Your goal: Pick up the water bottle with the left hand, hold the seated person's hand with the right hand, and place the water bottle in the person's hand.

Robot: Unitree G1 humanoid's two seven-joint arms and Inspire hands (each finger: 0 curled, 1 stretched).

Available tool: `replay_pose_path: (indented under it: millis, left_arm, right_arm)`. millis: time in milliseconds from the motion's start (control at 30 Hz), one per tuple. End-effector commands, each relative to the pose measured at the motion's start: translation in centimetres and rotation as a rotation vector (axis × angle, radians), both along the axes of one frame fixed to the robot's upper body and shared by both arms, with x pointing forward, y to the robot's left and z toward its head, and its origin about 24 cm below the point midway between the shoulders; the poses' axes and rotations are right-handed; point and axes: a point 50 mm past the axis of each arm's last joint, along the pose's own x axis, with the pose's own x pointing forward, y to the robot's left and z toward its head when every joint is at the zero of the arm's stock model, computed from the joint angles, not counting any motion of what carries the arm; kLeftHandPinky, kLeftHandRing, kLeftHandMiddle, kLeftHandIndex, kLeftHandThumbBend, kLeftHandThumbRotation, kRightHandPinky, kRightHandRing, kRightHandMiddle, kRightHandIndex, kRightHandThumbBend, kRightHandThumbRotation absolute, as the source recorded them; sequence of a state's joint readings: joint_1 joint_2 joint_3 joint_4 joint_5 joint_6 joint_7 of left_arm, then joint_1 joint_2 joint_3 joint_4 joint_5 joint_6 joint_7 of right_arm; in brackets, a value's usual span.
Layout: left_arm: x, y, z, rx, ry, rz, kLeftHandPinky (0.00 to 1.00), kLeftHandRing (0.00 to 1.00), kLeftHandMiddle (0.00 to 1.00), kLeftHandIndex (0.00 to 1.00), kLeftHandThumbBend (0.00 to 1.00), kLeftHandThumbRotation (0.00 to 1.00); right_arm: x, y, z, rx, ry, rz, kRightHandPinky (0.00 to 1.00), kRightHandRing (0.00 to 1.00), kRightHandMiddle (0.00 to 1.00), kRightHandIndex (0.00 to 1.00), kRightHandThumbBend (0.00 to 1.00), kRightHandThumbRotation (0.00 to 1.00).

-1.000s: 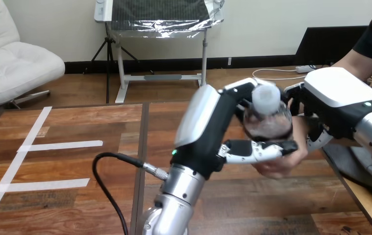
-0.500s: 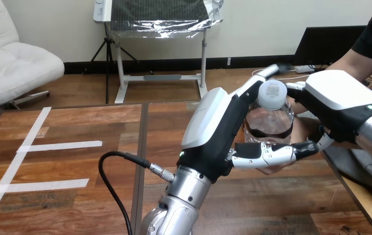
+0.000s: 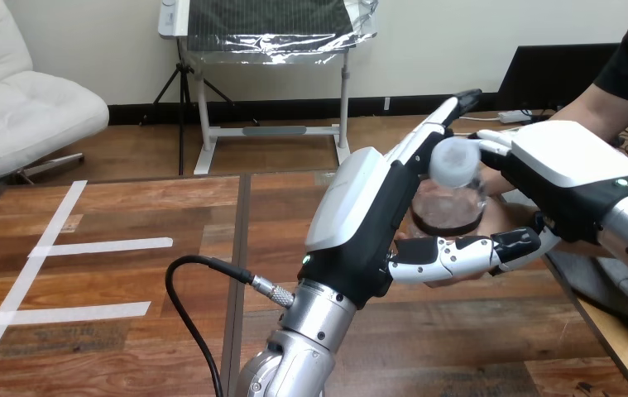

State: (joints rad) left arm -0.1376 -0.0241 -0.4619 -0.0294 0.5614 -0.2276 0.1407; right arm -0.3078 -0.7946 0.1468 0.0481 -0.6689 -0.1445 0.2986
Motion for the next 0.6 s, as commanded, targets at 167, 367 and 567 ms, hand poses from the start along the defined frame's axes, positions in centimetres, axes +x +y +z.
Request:
replay_pose_path:
  millis: [167,367,567]
  left_arm:
    - [0.08,-0.29,2.14,-0.046,-0.098,0.003,0.81,0.86,0.91,0.9,0.75,0.58]
    - [0.03,-0.16,2.1,-0.047,-0.095,0.007,0.81,0.85,0.9,0.89,0.73,0.56]
    - [-0.03,-0.02,2.09,-0.048,-0.099,0.01,0.78,0.85,0.9,0.88,0.72,0.54]
  right_arm:
    - [-0.02,-0.16,2.34,-0.004,-0.071,-0.018,0.88,0.95,0.96,0.9,0.9,0.0]
    - [-0.07,-0.18,2.31,-0.01,-0.068,-0.026,0.88,0.95,0.95,0.9,0.89,0.0]
    - [-0.06,-0.27,2.2,-0.009,-0.062,-0.036,0.88,0.95,0.95,0.89,0.89,0.0]
